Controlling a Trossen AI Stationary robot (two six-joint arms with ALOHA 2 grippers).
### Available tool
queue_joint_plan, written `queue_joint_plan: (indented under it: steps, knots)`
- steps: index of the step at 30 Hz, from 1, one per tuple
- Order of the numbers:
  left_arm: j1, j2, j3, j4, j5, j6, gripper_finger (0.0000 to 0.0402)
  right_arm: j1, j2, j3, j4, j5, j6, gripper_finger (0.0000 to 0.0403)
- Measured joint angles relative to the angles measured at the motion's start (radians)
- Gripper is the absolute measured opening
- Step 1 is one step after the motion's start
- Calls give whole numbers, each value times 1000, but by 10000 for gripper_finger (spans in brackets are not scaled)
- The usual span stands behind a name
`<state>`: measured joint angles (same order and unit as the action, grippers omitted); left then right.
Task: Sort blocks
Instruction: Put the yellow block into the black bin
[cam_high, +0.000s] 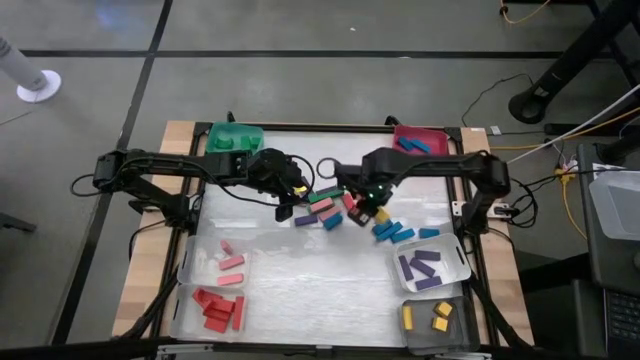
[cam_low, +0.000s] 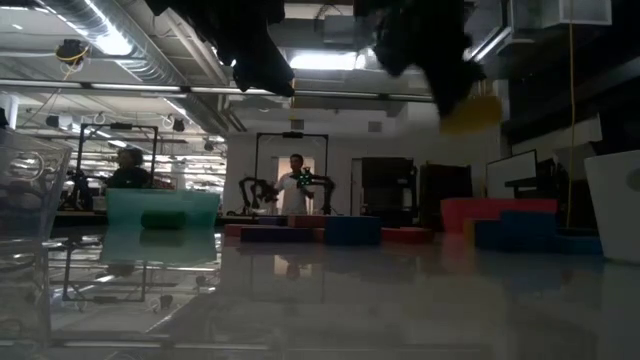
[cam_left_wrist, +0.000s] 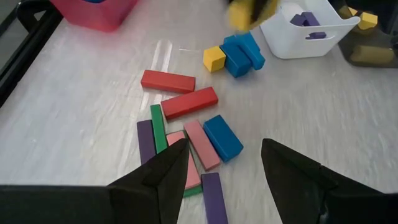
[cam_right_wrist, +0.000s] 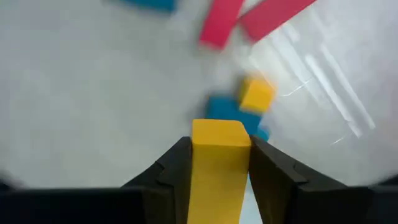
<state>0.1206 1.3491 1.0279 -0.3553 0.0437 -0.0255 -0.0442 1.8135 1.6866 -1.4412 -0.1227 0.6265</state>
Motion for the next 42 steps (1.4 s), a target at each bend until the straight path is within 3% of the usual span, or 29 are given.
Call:
queue_joint_plan:
  steps: [4, 11, 18, 23, 30, 42]
  knots:
    - [0, 0, 0, 0, 0, 0, 190, 115, -25, 99, -129, -57, 86, 132]
    - [0, 0, 0, 0, 0, 6, 190, 409, -56, 115, -132, -127, 312, 131]
    - [0, 0, 0, 0, 0, 7, 190, 703, -48, 82, -65, -133, 598, 142]
    - [0, 0, 0, 0, 0, 7, 190, 848, -48, 43, 50, -127, 724, 143]
    - [0, 0, 0, 0, 0, -1, 190, 947, -48, -1, 164, -90, 733, 144]
    - [-20, 1, 0, 3, 0, -18, 190, 947, -49, -48, 156, -132, 779, 158]
